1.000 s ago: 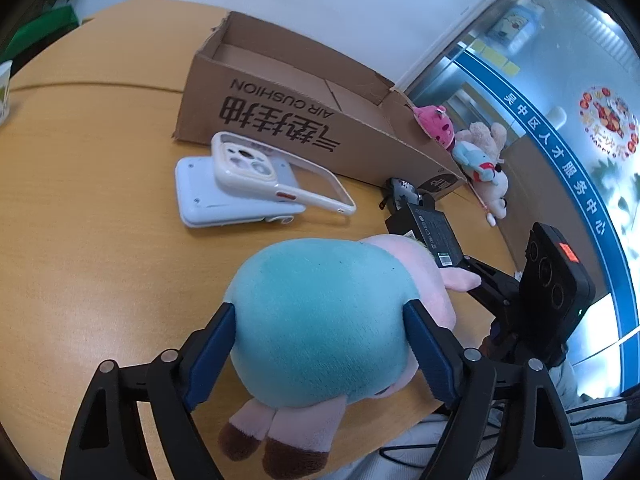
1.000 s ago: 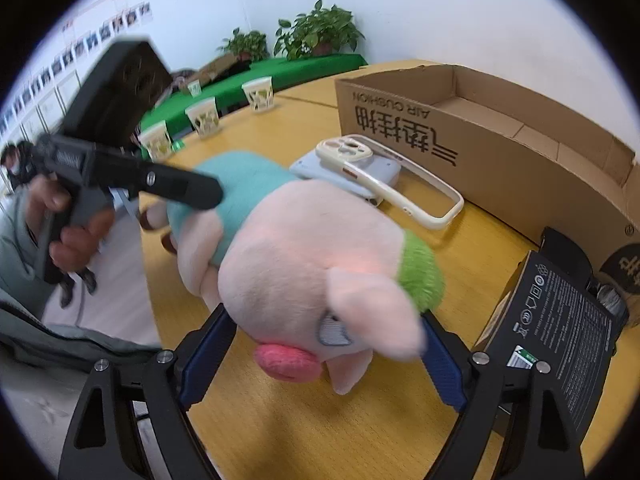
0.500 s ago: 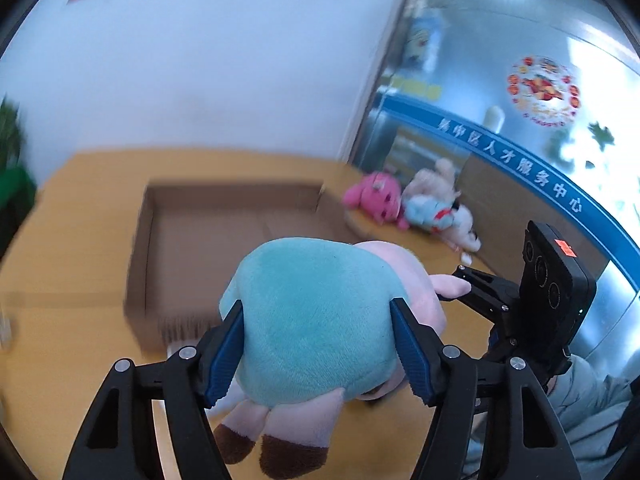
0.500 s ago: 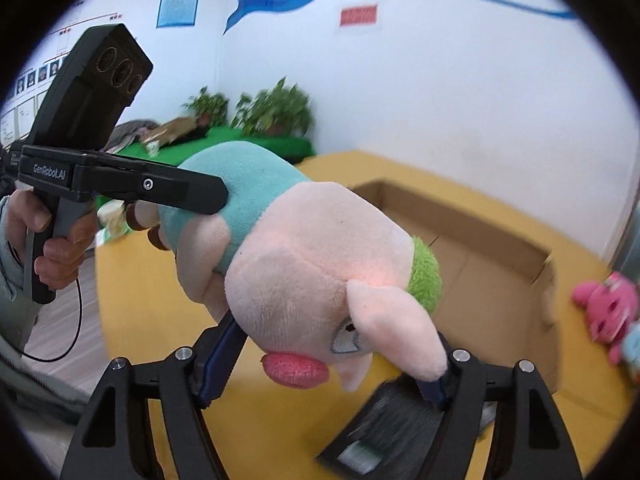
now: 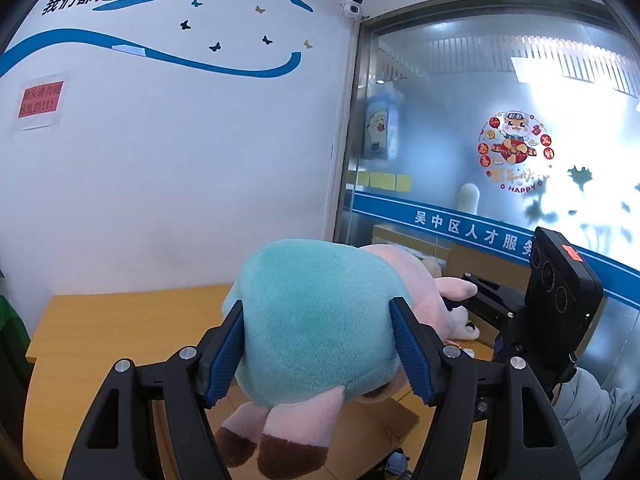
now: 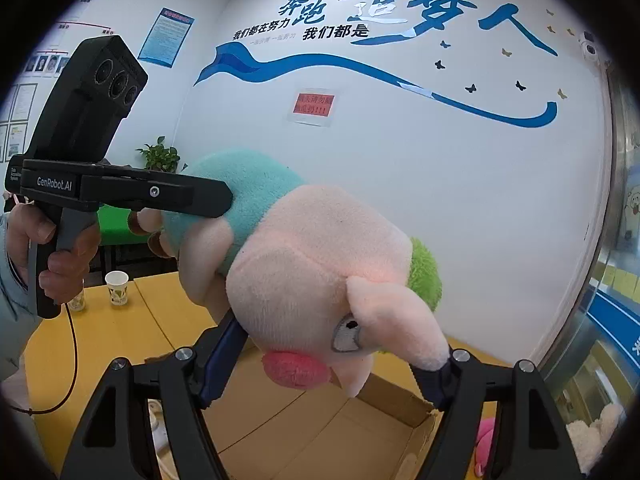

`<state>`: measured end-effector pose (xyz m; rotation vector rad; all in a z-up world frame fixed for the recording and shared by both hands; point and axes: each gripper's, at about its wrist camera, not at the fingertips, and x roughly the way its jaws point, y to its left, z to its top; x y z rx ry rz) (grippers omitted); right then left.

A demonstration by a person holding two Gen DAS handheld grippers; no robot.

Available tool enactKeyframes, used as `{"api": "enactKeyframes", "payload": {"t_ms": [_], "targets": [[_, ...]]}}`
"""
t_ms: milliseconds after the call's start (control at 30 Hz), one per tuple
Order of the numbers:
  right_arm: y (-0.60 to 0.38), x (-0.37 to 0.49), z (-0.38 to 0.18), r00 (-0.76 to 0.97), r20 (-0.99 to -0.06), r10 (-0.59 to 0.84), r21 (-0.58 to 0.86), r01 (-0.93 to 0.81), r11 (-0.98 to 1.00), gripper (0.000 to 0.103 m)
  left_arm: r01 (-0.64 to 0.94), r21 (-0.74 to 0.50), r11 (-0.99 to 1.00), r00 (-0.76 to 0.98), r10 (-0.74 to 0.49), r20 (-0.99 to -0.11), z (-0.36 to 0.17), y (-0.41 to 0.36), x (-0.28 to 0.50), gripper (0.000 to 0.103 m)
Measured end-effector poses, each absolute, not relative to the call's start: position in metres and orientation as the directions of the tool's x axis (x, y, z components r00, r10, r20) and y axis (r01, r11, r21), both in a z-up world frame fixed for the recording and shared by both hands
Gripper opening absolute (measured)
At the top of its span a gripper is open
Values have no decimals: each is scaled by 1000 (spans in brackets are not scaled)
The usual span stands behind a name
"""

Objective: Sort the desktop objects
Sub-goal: 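Lift the pig plush with both grippers and carry it over the cardboard box, then lower the pig plush into the box and open both grippers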

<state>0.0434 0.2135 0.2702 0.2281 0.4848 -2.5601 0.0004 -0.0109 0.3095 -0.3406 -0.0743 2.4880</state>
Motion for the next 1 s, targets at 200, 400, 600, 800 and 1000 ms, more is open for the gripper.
{"api": "enactKeyframes", "payload": {"t_ms": [200, 400, 600, 800, 1000], "targets": [[192, -6, 275, -833, -264, -487, -290, 549, -784, 75, -539, -133, -832, -803, 555, -219, 319, -23, -43, 67], [169, -65, 249, -791, -338, -509, -252, 598, -761, 75, -483, -191, -855, -801, 519, -297, 285, -44, -102, 67], [142, -138, 190, -725, -448, -523, -176, 645, -744, 75, -405, -287, -868, -763, 494, -416, 216, -72, -171, 67], [122, -210, 109, -624, -583, -521, -65, 675, -735, 75, -308, -365, -879, -674, 472, -568, 132, -88, -237, 67], [109, -258, 34, -532, -684, -500, 35, 660, -750, 75, -217, -416, -883, -571, 460, -680, 58, -91, -280, 67]]}}
